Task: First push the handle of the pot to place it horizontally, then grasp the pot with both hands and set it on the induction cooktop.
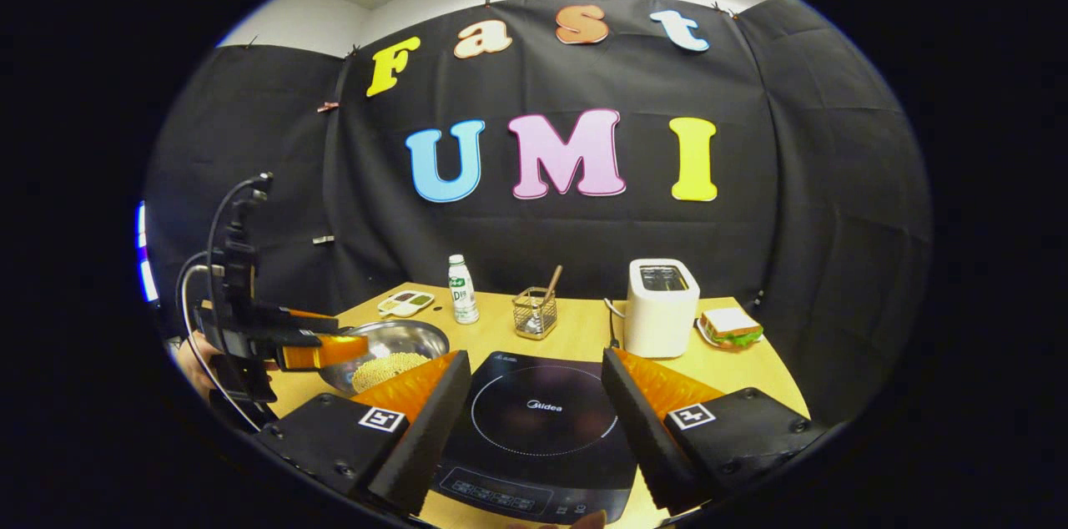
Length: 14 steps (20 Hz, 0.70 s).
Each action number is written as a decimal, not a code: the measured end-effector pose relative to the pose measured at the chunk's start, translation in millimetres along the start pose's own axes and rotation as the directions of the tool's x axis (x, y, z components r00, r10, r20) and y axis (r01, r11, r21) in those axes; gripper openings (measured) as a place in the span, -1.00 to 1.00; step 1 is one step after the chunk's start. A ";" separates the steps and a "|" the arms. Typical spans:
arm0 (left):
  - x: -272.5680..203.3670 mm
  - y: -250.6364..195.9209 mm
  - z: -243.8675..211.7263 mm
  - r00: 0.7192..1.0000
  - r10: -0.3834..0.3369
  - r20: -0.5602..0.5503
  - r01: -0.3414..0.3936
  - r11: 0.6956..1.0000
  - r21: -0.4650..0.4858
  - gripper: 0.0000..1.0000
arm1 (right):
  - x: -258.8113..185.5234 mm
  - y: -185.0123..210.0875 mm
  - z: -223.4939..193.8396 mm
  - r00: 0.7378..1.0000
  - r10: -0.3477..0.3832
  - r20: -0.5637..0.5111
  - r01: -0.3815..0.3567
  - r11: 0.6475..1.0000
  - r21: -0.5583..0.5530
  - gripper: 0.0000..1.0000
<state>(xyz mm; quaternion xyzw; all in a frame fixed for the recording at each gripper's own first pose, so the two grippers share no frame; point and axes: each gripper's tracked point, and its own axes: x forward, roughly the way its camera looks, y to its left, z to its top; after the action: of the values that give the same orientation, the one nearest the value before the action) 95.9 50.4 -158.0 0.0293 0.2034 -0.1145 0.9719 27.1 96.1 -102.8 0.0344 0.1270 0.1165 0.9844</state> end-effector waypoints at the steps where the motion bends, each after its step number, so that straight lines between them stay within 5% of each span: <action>1: -3.9 17.2 2.7 1.000 0.022 0.009 -0.022 1.000 -0.006 0.93 | 5.7 8.5 1.1 1.000 0.018 -0.012 -0.018 1.000 0.002 0.96; 7: -27.9 118.4 -8.2 0.991 0.126 -0.035 -0.129 0.989 -0.070 0.94 | 53.1 67.4 -20.4 0.978 0.122 -0.169 -0.112 0.991 0.069 0.97; 14: -17.1 185.2 -47.1 0.978 0.105 -0.181 -0.134 0.979 -0.154 0.95 | 107.9 116.2 -62.3 0.911 0.187 -0.367 -0.120 0.973 0.198 0.97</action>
<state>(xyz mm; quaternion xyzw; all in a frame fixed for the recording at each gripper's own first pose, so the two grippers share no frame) 105.7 238.9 -192.2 -0.0295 0.2930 -0.0355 0.9550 86.8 236.9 -177.8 0.1050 0.3234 0.1866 0.9217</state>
